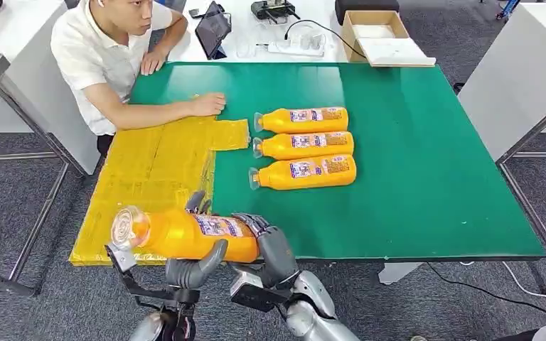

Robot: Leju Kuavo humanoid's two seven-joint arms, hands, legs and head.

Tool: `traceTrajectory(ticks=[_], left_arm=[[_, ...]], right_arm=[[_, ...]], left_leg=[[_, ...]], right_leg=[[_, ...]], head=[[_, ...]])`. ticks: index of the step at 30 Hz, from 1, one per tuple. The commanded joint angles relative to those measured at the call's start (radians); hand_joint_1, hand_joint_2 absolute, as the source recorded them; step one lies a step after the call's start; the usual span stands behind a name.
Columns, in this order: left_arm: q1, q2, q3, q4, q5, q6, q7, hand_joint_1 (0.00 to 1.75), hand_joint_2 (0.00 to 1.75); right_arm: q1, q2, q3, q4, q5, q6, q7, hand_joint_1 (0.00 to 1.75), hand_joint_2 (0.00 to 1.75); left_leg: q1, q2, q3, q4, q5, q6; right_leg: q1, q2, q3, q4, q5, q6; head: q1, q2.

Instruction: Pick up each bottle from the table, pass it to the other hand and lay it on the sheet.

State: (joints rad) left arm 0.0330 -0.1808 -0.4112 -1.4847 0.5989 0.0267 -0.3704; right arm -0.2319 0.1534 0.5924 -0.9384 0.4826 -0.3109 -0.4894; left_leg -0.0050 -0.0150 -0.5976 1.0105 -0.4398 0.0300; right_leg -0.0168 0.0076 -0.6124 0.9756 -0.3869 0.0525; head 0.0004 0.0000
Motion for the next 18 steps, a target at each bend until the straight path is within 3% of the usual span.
traceTrajectory(ticks=[1,2,3,11,18], left_arm=[[-0.018,-0.034,0.029,-0.041,0.013,-0.008,-0.023,1.75,1.75],[-0.012,-0.034,0.029,-0.05,0.01,-0.01,-0.023,1.75,1.75],[-0.007,-0.031,0.026,-0.058,-0.001,-0.011,-0.025,1.75,1.75],[-0.013,-0.033,0.082,-0.004,0.052,-0.067,0.009,1.75,1.75],[-0.047,-0.019,0.115,0.082,-0.042,-0.015,0.0,1.75,1.75]], right_arm=[[0.014,-0.019,0.122,0.033,-0.069,0.157,-0.035,0.0,1.75],[0.021,-0.026,0.13,0.016,-0.071,0.166,-0.035,0.0,1.75],[0.03,-0.034,0.141,-0.01,-0.074,0.178,-0.033,0.0,0.0],[0.092,-0.083,0.145,-0.146,-0.057,0.148,-0.057,0.0,0.0],[0.189,-0.14,0.098,-0.344,-0.029,0.086,-0.111,0.0,0.0]], left_leg=[[0.002,0.0,0.006,0.0,-0.003,-0.003],[0.002,0.0,0.006,0.0,-0.003,-0.003],[0.001,0.0,0.003,0.0,-0.002,-0.001],[0.001,-0.001,0.003,0.0,-0.002,-0.002],[0.001,-0.002,0.002,-0.001,-0.001,-0.002]], right_leg=[[0.002,-0.002,0.006,-0.001,-0.003,-0.003],[0.002,-0.002,0.006,-0.001,-0.003,-0.003],[0.001,-0.001,0.003,0.0,-0.002,-0.002],[0.002,-0.003,0.004,-0.001,-0.003,-0.002],[0.001,-0.004,0.003,-0.001,-0.002,-0.002]], head=[[0.0,0.0],[0.0,0.0],[0.0,0.0],[0.0,0.0],[0.0,0.0]])
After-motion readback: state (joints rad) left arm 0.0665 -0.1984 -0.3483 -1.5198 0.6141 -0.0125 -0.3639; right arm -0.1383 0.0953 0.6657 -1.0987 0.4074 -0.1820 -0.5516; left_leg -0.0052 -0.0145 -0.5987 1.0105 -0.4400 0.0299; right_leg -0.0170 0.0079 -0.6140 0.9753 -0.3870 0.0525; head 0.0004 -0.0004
